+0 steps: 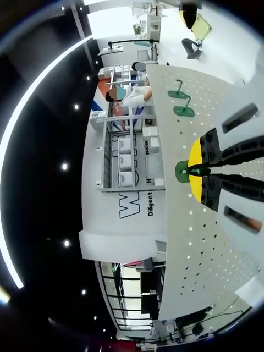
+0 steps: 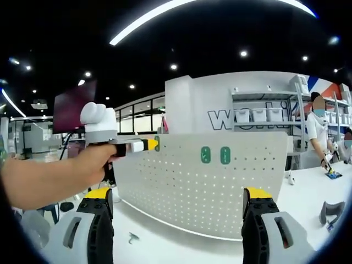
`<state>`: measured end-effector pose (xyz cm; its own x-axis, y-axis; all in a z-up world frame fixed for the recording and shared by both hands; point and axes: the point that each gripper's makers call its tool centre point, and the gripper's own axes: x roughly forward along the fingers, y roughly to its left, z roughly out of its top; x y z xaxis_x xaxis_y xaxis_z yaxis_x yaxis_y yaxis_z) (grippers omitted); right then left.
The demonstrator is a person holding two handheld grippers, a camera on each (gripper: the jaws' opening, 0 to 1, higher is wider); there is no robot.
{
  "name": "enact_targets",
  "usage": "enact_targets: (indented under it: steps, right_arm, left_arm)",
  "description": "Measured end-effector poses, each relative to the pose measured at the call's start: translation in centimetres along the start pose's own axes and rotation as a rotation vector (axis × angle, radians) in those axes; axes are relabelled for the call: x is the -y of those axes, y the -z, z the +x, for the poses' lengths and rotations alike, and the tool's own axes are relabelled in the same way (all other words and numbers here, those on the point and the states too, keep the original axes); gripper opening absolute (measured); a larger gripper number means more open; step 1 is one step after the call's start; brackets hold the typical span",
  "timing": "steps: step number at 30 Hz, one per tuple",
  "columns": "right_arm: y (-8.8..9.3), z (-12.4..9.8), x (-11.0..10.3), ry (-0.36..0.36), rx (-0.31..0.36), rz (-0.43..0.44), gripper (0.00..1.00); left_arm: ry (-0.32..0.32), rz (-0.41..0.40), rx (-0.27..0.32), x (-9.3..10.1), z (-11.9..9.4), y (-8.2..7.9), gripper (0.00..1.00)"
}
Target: Insert the hook assembly into the mounting plate slot until the hook locks in place.
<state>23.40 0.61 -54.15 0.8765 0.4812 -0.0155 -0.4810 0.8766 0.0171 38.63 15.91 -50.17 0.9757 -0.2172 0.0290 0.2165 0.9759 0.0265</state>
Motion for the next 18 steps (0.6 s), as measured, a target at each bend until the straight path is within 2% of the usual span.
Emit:
enact_targets:
  steps: [18]
  right_arm:
    - [0.8, 0.9, 0.9, -0.008, -0.018, -0.001, 1.0]
  left_arm:
    - [-0.051, -0.008, -0.001, -0.8, 1.7, 0.9, 0.03]
